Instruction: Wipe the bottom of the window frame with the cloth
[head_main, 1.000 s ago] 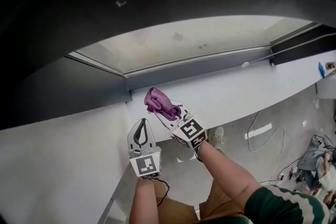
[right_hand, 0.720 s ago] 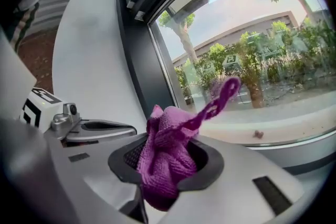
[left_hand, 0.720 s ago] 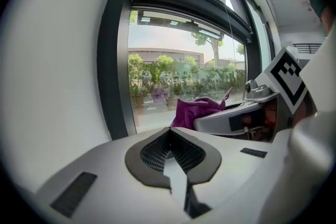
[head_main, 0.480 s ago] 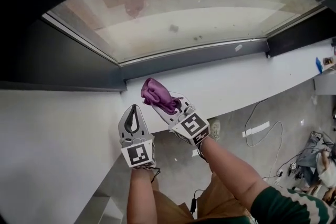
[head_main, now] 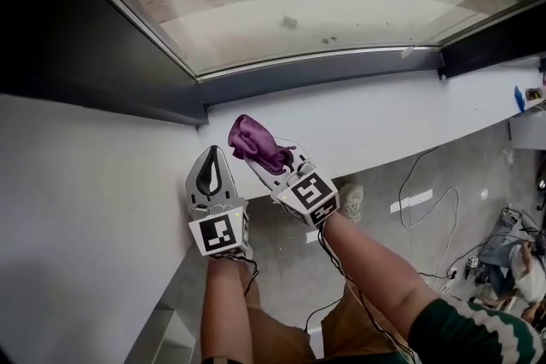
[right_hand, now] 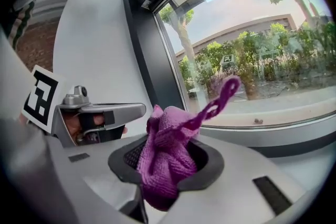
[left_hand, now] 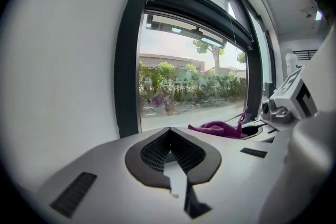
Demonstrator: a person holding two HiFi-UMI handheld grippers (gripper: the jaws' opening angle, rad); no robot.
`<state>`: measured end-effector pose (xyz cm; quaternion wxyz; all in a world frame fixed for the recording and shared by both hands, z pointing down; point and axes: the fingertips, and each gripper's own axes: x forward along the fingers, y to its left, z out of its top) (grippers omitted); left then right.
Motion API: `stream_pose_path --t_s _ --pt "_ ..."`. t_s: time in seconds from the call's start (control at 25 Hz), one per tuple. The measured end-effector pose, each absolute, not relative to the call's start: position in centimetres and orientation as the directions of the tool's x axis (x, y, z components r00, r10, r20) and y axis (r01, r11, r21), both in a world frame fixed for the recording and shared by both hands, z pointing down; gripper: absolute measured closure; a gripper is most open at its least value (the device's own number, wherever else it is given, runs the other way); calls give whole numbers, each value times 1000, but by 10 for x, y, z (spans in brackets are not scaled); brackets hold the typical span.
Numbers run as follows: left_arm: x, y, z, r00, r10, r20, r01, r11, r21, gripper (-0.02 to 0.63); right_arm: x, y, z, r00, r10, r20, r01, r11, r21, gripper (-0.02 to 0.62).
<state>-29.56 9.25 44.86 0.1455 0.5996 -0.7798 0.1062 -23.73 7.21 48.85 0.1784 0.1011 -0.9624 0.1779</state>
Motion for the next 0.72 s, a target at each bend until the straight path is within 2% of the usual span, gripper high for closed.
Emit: stream_pose_path --t_s 0.72 --pt "-292 103 454 -225 -904 363 -970 242 0 600 -251 81 511 -907 -114 406 -262 906 -331 465"
